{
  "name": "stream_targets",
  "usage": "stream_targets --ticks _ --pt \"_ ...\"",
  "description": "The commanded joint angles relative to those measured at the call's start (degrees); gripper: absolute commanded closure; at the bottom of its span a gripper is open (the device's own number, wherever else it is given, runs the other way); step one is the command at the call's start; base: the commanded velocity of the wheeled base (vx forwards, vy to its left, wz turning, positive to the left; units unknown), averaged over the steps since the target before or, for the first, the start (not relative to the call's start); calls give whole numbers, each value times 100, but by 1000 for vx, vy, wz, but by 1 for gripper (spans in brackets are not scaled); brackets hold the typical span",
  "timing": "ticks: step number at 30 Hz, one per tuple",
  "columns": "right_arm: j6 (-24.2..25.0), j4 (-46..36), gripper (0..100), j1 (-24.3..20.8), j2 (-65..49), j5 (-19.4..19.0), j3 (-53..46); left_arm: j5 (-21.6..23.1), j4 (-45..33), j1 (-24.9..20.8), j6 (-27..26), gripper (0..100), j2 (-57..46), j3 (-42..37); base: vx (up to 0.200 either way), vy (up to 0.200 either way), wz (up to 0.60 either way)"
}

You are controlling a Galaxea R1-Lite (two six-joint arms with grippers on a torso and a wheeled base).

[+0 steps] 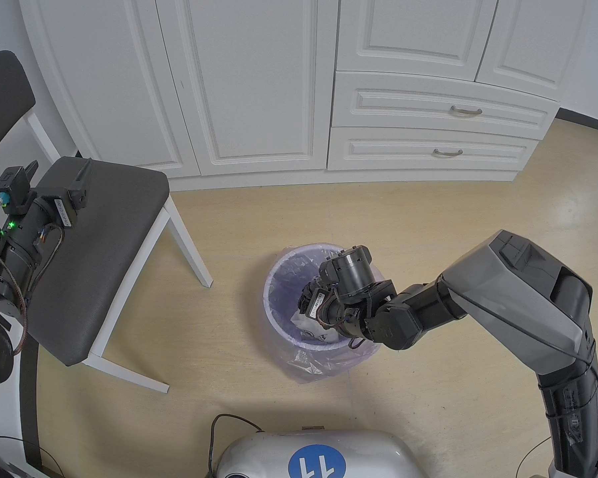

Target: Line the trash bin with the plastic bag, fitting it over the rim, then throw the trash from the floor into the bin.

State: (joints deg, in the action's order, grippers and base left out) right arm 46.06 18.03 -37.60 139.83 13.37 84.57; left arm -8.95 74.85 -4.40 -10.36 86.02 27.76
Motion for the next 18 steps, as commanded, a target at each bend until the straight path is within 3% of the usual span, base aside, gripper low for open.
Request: stream_targets --ticks 1,9,11,18 --pt "0 69 100 -11 185 25 113 -2 3 1 -1 0 20 10 0 0 0" --pt "26 1115 100 -2 721 236 315 -2 3 1 -27 0 126 -7 0 0 0" --pt "-18 1212 100 -2 836 456 376 -2 3 1 -27 0 135 -16 0 0 0" --pt "-106 1203 100 15 765 658 412 -10 3 1 -36 0 161 -34 0 0 0"
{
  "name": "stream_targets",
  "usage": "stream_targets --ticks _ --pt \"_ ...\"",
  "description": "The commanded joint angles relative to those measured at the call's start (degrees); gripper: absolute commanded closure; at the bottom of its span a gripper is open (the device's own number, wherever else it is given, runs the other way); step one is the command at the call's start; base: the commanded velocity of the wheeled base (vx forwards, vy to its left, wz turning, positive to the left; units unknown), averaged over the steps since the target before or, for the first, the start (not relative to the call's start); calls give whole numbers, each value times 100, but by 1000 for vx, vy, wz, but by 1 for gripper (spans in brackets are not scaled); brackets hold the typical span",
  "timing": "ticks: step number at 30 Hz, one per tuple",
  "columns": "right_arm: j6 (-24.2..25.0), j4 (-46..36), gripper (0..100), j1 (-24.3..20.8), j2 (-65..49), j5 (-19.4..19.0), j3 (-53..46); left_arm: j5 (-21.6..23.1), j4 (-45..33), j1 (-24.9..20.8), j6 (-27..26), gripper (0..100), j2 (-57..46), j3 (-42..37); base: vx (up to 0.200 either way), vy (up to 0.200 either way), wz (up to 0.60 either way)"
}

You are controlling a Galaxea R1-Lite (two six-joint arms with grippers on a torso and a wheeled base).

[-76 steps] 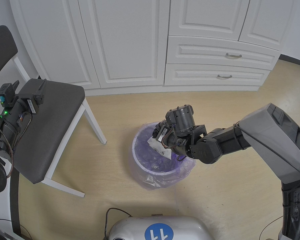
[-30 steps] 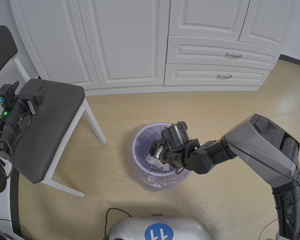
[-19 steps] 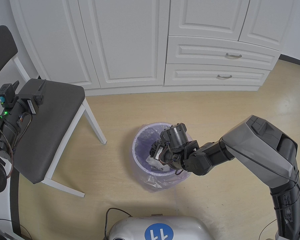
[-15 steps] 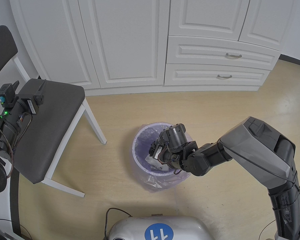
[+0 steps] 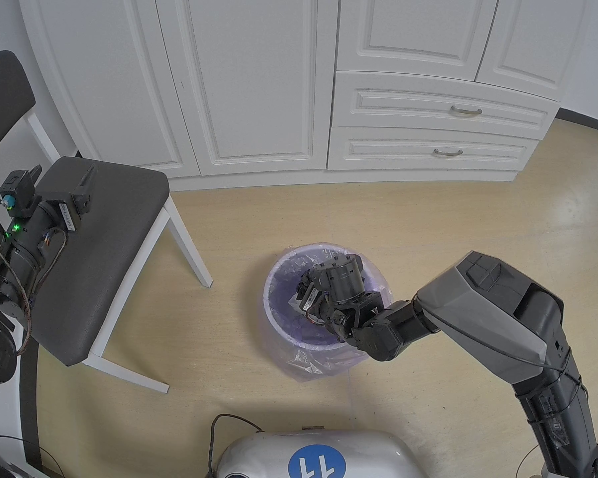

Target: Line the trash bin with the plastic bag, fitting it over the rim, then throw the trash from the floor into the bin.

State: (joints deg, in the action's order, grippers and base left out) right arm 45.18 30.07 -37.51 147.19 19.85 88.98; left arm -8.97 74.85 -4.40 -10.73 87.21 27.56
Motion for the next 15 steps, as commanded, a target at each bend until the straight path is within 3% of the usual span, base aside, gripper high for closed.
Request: stream_targets --ticks 1,15 --pt "-27 -19 100 -2 -15 10 -82 -8 3 -8 1 0 42 -14 0 0 0" --pt "-238 -72 100 -19 108 -25 -214 -17 3 -61 9 0 -55 -14 0 0 0"
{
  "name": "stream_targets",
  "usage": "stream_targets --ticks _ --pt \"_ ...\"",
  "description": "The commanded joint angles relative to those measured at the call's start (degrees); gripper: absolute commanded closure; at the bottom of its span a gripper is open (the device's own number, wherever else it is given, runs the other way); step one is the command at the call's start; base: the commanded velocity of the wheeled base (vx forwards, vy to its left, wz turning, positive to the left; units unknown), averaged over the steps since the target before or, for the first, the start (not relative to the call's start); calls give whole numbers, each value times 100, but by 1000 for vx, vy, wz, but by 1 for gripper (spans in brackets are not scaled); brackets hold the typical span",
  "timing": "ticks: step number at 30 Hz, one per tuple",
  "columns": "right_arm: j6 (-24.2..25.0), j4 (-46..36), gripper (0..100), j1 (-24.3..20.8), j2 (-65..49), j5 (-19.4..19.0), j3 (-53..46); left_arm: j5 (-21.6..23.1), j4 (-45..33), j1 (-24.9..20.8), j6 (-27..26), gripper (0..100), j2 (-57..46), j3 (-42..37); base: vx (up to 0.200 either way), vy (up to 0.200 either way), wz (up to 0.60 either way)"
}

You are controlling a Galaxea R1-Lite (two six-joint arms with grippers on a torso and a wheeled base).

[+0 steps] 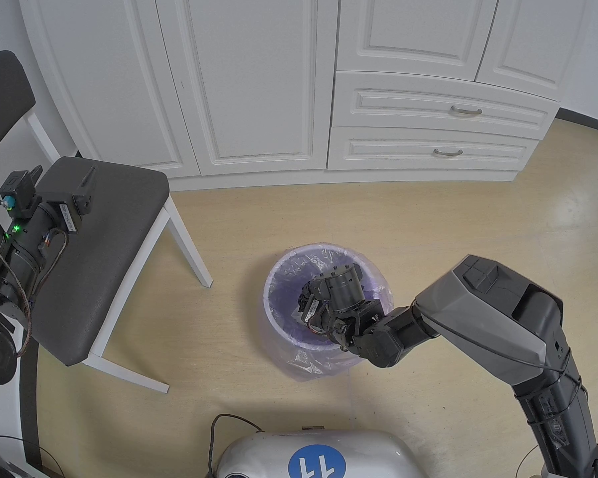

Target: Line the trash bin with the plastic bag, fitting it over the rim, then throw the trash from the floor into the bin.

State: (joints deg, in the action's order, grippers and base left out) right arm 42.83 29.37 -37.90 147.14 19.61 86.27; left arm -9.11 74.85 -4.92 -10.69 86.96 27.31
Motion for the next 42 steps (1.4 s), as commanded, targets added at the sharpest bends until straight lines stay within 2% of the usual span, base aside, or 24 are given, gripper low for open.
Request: stream_targets --ticks 1,9,15,35,42 --pt "-2 -1 100 20 131 7 74 -3 3 -8 6 0 -21 11 0 0 0" --pt "33 -1 100 81 271 51 338 -3 3 -17 -3 0 6 11 0 0 0" --pt "68 60 100 81 333 245 434 -3 3 -17 -3 0 6 20 0 0 0" --pt "33 16 100 -33 430 236 382 -3 3 -26 -12 0 41 3 0 0 0" --pt "24 8 100 -42 491 236 425 -12 3 -26 -170 0 50 -15 0 0 0"
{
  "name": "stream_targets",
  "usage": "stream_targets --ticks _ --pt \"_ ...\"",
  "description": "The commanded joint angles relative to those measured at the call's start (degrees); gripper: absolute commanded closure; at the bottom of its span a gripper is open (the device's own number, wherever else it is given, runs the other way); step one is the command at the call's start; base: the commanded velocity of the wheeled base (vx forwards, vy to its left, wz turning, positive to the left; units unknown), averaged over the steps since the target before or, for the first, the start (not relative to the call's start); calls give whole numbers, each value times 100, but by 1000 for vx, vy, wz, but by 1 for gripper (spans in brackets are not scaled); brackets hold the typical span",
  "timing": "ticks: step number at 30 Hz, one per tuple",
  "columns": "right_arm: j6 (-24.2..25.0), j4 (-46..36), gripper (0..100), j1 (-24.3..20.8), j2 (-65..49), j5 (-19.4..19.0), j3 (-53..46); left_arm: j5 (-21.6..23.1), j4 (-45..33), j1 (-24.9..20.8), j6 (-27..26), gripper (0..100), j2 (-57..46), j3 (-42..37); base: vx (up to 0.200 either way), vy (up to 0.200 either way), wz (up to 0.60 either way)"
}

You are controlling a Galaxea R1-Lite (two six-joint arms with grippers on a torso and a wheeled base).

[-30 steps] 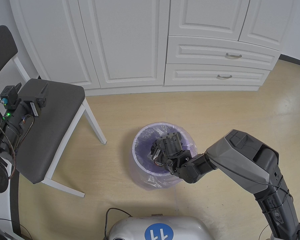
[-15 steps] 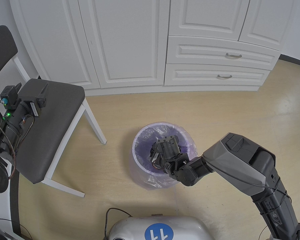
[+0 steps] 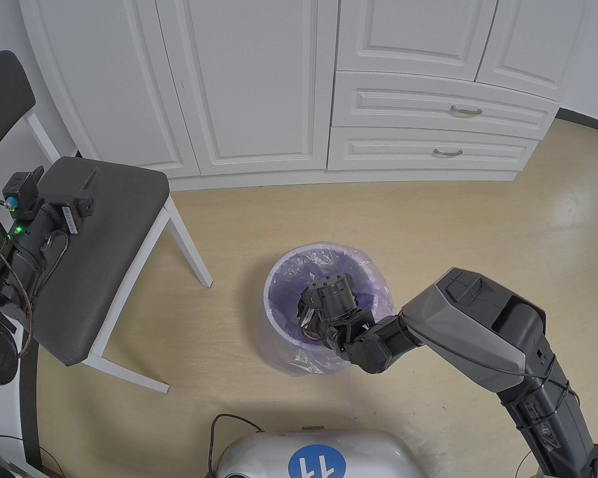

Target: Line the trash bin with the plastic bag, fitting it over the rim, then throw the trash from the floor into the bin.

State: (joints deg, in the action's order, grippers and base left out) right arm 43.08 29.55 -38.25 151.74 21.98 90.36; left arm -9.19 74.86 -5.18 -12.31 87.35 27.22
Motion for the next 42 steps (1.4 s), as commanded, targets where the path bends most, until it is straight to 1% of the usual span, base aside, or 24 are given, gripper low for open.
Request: stream_targets --ticks 1,18,19,34,40,42 --pt "-2 -11 100 -7 40 -9 17 -4 2 0 -8 0 11 -6 0 0 0" --pt "-10 -37 100 -15 119 -53 35 -4 2 -18 -17 0 11 -6 0 0 0" --pt "-10 -37 0 -24 119 -53 35 -4 2 -18 -17 0 11 -6 0 0 0" --pt "-54 51 0 -112 -21 -53 -168 -4 2 -18 -8 0 28 -6 0 0 0" --pt "-54 51 0 -103 -223 -71 -326 -4 2 -18 -8 0 19 -6 0 0 0" --pt "-54 60 0 -103 -540 -141 -545 -4 2 -18 1 0 19 -6 0 0 0"
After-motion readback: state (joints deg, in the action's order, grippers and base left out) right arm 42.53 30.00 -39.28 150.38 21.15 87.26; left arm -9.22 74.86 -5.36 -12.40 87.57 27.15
